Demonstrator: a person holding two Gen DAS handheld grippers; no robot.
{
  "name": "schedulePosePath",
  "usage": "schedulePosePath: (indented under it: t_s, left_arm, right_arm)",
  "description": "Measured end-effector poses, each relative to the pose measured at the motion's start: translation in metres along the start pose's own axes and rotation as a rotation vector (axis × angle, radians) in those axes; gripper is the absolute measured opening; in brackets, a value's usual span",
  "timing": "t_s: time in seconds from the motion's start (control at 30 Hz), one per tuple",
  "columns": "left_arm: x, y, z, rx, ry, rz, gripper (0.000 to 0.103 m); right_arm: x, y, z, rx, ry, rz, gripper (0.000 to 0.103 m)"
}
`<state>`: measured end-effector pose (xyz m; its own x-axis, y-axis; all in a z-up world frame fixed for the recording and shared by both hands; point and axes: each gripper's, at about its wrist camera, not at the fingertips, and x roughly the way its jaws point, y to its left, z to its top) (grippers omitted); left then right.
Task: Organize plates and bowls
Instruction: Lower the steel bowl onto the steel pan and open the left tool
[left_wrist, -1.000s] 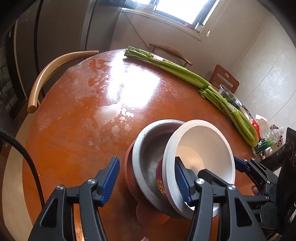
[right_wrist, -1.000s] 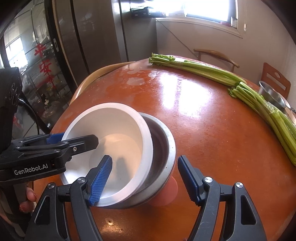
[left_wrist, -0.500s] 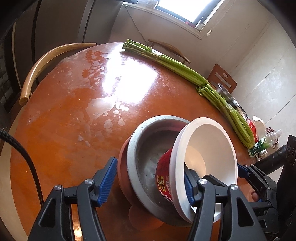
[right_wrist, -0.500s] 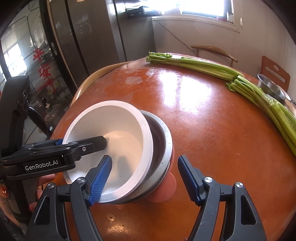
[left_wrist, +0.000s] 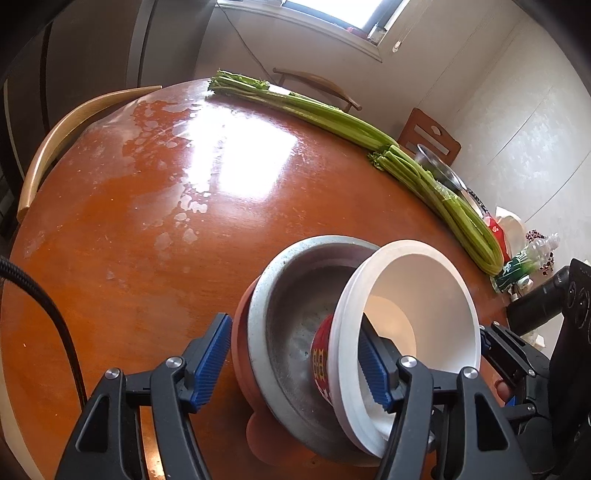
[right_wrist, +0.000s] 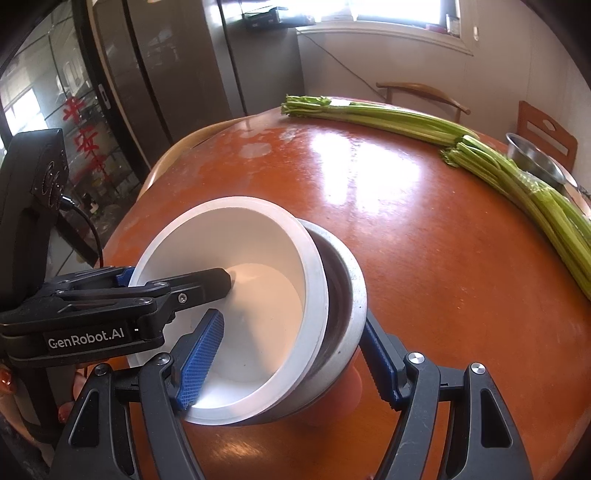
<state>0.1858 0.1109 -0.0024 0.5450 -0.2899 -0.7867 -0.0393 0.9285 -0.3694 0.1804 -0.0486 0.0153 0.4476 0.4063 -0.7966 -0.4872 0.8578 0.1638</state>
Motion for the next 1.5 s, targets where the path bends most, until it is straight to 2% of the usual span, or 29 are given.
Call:
schedulePosePath:
  t_s: [0.43, 0.8, 1.5]
  left_arm:
    - [0.024, -0.059, -0.007, 0.087, 0.046, 0.001, 0.065]
    - [0.035, -0.092, -0.015, 0.132, 0.071, -0.005, 0.065]
    - [0.028, -0.086, -0.019, 0.114, 0.062, 0.006, 0.065]
  right_arm:
    - [-0.027, -0.050, -0.026, 0.056, -0.011, -0.055, 0.075]
    - [-0.045, -0.072, -0.044, 0.093, -0.022, -0.069, 0.075]
    - [-0.053, -0.073, -0.048, 0.090, -0.035, -0.100, 0.075]
